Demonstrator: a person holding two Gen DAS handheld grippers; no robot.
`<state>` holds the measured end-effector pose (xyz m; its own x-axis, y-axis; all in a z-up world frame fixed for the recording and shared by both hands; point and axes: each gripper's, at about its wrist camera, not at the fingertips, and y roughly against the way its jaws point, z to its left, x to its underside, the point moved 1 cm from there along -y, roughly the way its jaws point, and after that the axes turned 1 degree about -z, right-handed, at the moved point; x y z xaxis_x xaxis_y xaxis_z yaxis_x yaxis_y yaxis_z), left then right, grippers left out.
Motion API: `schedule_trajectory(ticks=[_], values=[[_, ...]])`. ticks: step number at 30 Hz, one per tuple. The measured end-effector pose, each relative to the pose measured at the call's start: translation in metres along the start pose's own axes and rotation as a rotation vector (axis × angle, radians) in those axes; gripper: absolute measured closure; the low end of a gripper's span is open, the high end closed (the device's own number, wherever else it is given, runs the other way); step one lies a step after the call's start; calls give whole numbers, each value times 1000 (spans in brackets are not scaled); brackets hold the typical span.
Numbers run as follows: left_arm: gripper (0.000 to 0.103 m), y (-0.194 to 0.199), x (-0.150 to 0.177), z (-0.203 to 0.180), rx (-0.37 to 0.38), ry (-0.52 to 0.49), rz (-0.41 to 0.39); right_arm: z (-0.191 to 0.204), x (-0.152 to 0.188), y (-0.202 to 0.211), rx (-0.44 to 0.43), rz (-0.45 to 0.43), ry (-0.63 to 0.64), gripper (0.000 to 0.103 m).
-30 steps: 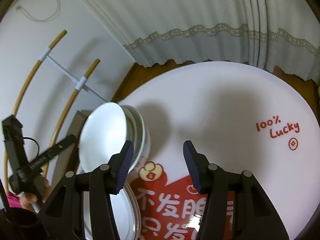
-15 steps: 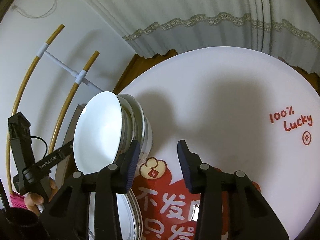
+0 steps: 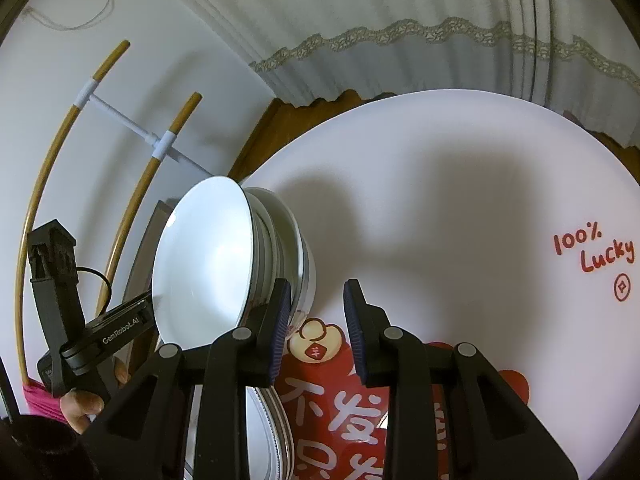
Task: Organize plates and bowls
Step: 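Lift the nested white bowls off the cloth with both tools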
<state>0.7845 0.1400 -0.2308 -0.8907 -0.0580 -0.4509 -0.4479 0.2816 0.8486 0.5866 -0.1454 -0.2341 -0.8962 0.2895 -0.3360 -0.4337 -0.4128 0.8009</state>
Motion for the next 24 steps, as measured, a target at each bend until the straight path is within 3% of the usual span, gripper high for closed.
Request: schedule_trajectory(ticks=[4,11,18,24], values=[[96,1,-1,13,28,22,9,-5,1,-1,-32,6,-23,75],[96,2,-2,25,-15,31,24,-3,3,0,-26,-5,-21,73],[96,-3,-14,26,77,58,64,0,3,1,-21,0,-25,73],[96,14,-21,56,134,98,43,-1,2,2,-21,1,-24,73]])
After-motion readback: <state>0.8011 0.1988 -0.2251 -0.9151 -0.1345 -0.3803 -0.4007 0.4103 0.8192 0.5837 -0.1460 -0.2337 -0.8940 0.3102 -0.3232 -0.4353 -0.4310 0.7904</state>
